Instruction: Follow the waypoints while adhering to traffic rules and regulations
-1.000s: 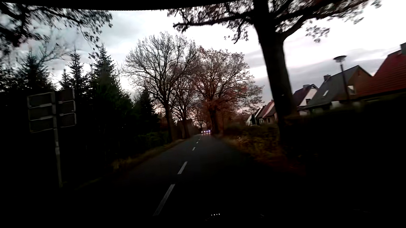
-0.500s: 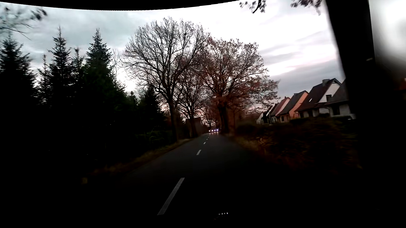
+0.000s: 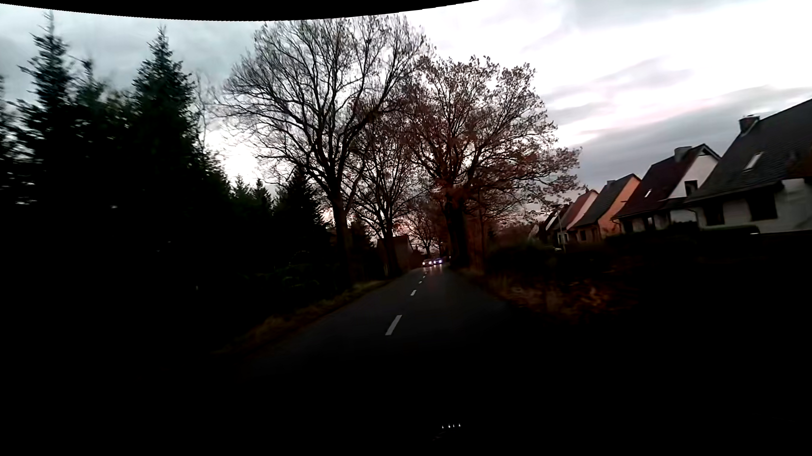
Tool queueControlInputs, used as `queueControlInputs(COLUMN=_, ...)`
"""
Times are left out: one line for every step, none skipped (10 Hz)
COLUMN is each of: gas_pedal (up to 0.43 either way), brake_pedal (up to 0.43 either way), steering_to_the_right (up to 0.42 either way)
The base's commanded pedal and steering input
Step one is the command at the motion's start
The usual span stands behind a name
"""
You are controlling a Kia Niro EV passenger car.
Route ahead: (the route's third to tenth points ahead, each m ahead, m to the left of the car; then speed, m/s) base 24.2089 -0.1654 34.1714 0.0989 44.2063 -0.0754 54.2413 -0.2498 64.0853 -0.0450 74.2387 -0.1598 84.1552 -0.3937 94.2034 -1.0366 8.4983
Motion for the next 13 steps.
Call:
queueControlInputs(gas_pedal=0.098, brake_pedal=0.0, steering_to_the_right=0.0)
queueControlInputs(gas_pedal=0.087, brake_pedal=0.0, steering_to_the_right=0.0)
queueControlInputs(gas_pedal=0.087, brake_pedal=0.0, steering_to_the_right=0.004)
queueControlInputs(gas_pedal=0.087, brake_pedal=0.0, steering_to_the_right=0.006)
queueControlInputs(gas_pedal=0.087, brake_pedal=0.0, steering_to_the_right=0.007)
queueControlInputs(gas_pedal=0.087, brake_pedal=0.0, steering_to_the_right=0.007)
queueControlInputs(gas_pedal=0.087, brake_pedal=0.0, steering_to_the_right=0.007)
queueControlInputs(gas_pedal=0.087, brake_pedal=0.0, steering_to_the_right=0.007)
queueControlInputs(gas_pedal=0.087, brake_pedal=0.0, steering_to_the_right=0.006)
queueControlInputs(gas_pedal=0.087, brake_pedal=0.0, steering_to_the_right=0.006)
queueControlInputs(gas_pedal=0.087, brake_pedal=0.0, steering_to_the_right=0.005)
queueControlInputs(gas_pedal=0.087, brake_pedal=0.0, steering_to_the_right=0.005)
queueControlInputs(gas_pedal=0.087, brake_pedal=0.0, steering_to_the_right=0.005)
